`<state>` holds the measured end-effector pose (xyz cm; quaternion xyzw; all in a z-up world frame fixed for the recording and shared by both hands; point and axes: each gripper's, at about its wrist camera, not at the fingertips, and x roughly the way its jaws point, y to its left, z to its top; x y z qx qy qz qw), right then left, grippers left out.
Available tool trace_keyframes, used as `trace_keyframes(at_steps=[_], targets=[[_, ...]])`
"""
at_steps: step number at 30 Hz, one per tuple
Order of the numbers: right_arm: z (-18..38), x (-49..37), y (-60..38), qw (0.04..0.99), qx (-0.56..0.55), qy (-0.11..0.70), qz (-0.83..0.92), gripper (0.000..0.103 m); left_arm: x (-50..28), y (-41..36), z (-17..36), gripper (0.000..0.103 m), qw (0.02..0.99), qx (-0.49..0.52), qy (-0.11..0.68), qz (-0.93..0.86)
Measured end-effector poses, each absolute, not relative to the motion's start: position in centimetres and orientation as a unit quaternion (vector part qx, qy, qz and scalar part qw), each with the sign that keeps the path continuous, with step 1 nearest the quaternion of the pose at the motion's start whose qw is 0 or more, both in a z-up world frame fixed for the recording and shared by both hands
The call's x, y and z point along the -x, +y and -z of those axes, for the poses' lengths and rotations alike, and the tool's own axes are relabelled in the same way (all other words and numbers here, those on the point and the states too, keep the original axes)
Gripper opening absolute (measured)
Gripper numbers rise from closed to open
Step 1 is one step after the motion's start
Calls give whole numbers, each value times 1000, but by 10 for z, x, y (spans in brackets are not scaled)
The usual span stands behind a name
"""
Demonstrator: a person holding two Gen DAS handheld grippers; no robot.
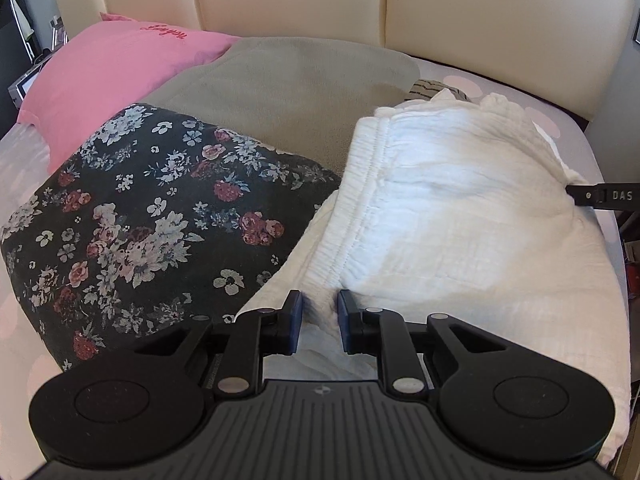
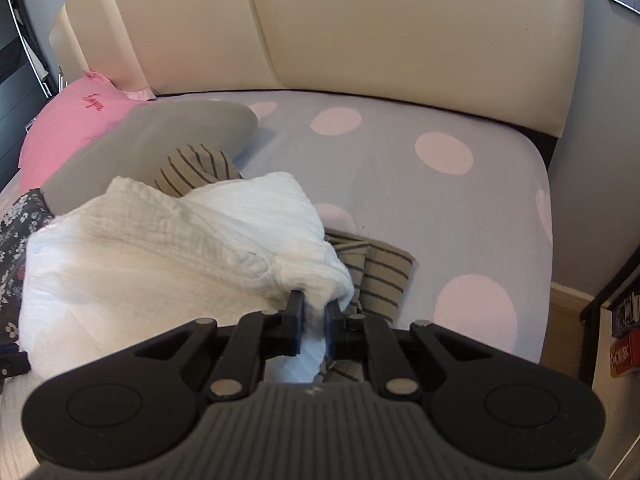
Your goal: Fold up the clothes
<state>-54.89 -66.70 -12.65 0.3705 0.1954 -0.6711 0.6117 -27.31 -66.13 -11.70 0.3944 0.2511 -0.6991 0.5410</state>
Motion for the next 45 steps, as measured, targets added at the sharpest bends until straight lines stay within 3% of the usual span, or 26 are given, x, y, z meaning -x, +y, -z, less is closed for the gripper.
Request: trace_keyframes(at_steps=[5, 6, 8, 12, 14, 20, 26, 38, 45], targets=[[112, 549, -663, 606, -375, 181, 677, 21, 279, -648, 100, 18, 552, -387, 227, 703], [105, 549, -658, 609, -367, 177, 681, 30, 280, -643, 94, 18, 552, -382, 220, 708], [91, 550, -647, 615, -350, 167, 686, 35, 282, -630, 82, 22, 551, -372, 209, 717], [72, 543, -628, 657, -318, 150, 667, 38, 297, -597, 63, 31, 529, -353, 201, 745], [69, 536, -623, 678, -309, 149, 651, 38, 309, -585, 63, 42, 511, -359, 200, 755], [83, 507, -632, 694, -284, 207, 629, 37, 329, -580, 81, 42, 507, -409, 200, 732], [113, 498, -648, 677, -307, 276, 609, 38, 316, -596, 109, 46, 499, -423, 258, 711], [82, 507, -652, 679, -316, 210, 629, 38, 319, -633, 75, 45, 511, -395, 226, 729], [88, 495, -667, 658, -309, 231, 647, 38, 339, -691, 72, 45, 517, -358, 248, 737]])
